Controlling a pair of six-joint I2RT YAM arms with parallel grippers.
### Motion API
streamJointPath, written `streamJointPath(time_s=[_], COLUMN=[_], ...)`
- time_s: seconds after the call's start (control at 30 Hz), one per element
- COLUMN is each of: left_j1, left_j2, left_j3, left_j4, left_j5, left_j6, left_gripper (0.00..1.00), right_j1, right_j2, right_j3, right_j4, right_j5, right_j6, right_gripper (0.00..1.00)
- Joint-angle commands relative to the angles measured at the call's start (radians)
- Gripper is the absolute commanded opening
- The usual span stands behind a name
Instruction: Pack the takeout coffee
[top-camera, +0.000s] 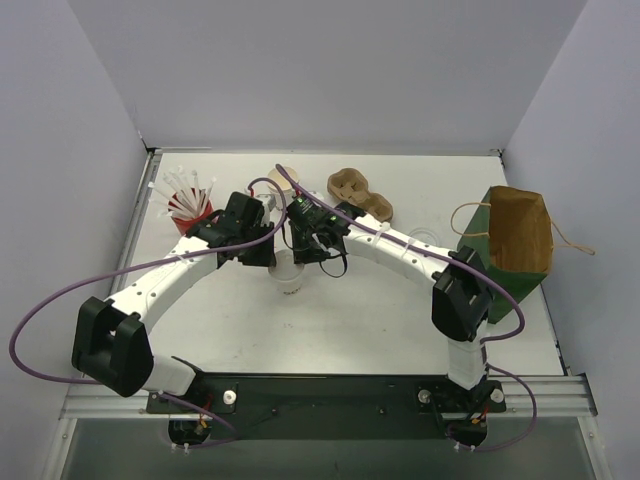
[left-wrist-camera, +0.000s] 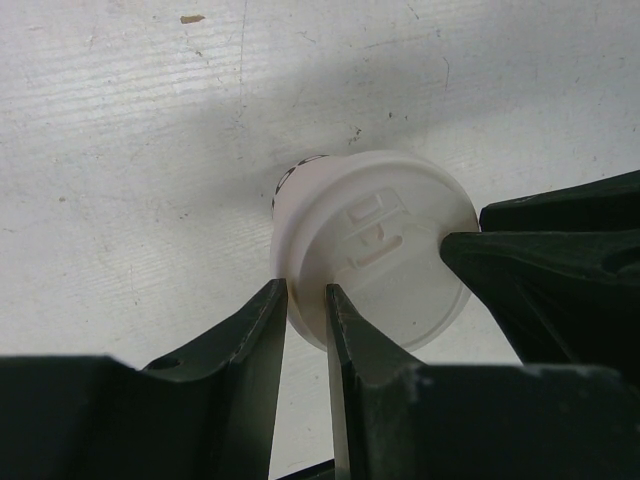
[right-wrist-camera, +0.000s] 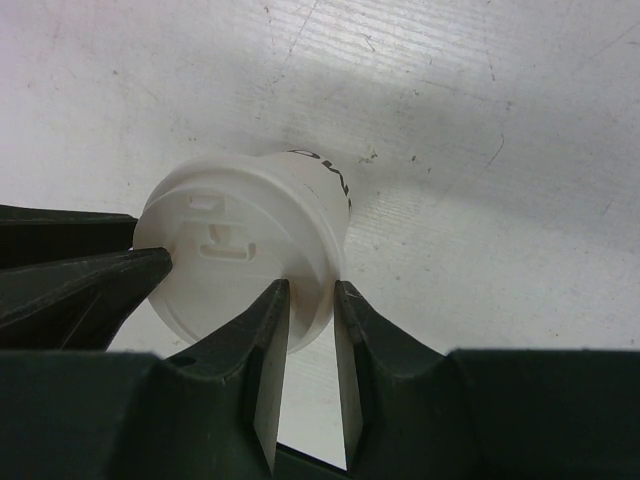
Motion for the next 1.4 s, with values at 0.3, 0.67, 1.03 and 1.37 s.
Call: streamJointPath(time_s=[0.3, 0.67, 1.03, 1.37], left_j1=[-0.006, -0.006, -0.005, -0.006], left_j2=[-0.005, -0.017, 0.009, -0.006], left_j3=[0.071, 0.103, -0.034, 0.009], left_j4=[-0.070, -0.077, 0.009, -0.019], left_j5=[-0.008, 0.015, 0.041, 0.035], left_j6=[0.022, 0.022, -0.006, 0.002], left_gripper=[0.35, 0.39, 0.35, 0.35], right_j1=[0.009, 0.038, 0.038, 0.036], right_j2=[-0.110, -0.118, -0.044, -0.084], right_j3=[0.037, 0.017, -0.194, -0.129], right_j4=[-0.047, -0.041, 0.095, 0.062], right_j5=[0.040, 0.021, -0.052, -0.011], right_j6=[-0.012, 0.008, 0.093, 0.057], right_gripper=[0.22, 0.22, 0.16, 0.16])
